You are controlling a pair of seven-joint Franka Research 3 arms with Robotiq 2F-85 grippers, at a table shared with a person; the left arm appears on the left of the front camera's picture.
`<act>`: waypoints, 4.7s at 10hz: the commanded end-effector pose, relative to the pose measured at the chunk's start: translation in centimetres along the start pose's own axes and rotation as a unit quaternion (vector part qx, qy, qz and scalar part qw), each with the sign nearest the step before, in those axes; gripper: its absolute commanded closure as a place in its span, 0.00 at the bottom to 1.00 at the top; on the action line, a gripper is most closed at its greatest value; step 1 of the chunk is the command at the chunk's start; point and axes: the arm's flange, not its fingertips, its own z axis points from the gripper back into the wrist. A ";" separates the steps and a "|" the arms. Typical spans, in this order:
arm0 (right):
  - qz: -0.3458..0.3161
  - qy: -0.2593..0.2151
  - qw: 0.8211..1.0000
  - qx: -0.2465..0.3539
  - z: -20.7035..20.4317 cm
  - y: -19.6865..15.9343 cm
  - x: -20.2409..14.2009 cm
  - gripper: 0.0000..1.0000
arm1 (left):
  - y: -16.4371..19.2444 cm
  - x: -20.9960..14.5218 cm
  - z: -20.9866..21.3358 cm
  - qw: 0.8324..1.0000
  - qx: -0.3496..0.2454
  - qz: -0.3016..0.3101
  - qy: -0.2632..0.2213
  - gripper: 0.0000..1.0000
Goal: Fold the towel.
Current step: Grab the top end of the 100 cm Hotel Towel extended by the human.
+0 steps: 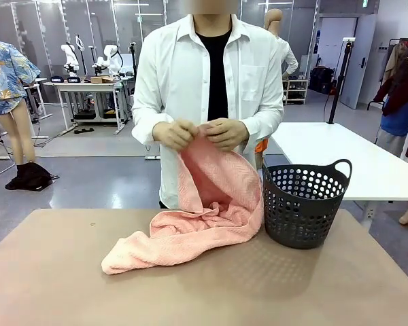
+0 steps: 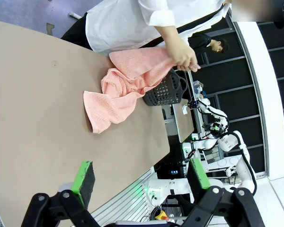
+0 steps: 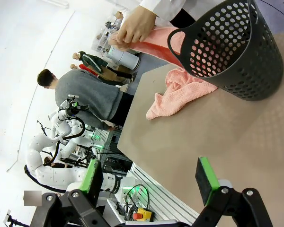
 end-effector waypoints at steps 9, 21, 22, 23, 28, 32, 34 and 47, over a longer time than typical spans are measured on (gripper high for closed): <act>0.002 -0.004 1.000 0.005 0.0 0.1 0.2 0.00 | 0.0 0.0 0.0 1.000 -0.002 0.000 0.002 0.00; 0.254 0.049 0.958 -0.123 0.5 9.9 2.6 0.00 | -11.0 1.1 1.9 0.953 0.175 -0.243 0.049 0.00; 0.315 0.058 0.934 -0.157 -0.2 13.1 3.0 0.00 | -14.6 1.3 1.6 0.930 0.201 -0.303 0.052 0.00; 0.375 0.058 0.904 -0.195 -1.0 16.0 3.2 0.00 | -18.0 1.3 0.7 0.902 0.230 -0.361 0.053 0.00; 0.558 0.136 0.769 -0.279 -8.6 27.8 2.6 0.00 | -31.0 -2.9 -8.8 0.737 0.296 -0.602 0.086 0.00; 0.622 0.223 0.687 -0.303 -16.2 34.2 3.1 0.00 | -36.2 -6.7 -16.0 0.663 0.283 -0.674 0.162 0.00; 0.621 0.235 0.683 -0.306 -18.3 34.7 3.3 0.00 | -36.5 -7.5 -17.7 0.652 0.284 -0.682 0.170 0.00; 0.663 0.341 0.612 -0.264 -28.0 36.0 4.2 0.00 | -43.4 -8.0 -27.5 0.552 0.239 -0.751 0.271 0.00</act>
